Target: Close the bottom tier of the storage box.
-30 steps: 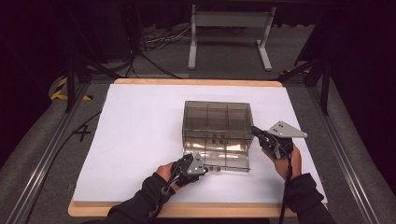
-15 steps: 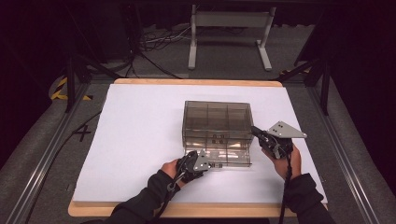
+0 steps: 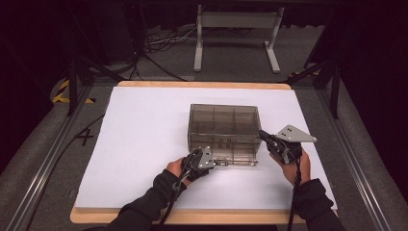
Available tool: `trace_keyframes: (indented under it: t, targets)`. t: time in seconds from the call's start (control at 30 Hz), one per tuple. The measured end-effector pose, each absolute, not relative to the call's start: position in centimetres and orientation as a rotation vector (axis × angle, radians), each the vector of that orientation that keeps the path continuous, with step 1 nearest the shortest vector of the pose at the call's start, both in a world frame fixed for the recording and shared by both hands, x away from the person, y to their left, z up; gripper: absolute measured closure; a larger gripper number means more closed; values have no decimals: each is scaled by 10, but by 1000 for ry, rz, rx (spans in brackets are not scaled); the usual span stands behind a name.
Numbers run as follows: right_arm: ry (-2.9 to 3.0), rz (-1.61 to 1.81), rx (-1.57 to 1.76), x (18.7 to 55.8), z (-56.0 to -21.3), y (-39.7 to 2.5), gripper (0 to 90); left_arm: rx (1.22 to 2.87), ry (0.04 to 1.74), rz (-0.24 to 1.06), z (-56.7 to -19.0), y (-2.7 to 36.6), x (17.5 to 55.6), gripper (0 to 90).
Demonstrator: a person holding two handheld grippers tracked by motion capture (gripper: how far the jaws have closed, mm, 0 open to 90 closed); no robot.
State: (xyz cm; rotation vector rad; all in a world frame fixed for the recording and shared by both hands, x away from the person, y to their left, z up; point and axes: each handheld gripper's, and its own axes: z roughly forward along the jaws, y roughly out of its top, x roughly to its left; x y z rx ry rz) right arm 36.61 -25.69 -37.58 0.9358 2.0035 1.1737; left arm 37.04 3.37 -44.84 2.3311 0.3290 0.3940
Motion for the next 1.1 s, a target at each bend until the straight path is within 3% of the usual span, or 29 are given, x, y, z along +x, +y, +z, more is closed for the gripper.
trace_keyframes:
  t: [1.1]
  targets:
    - [2004,1170,931,366,-376,-257,900,2304,420,441,-450,43,391,898]
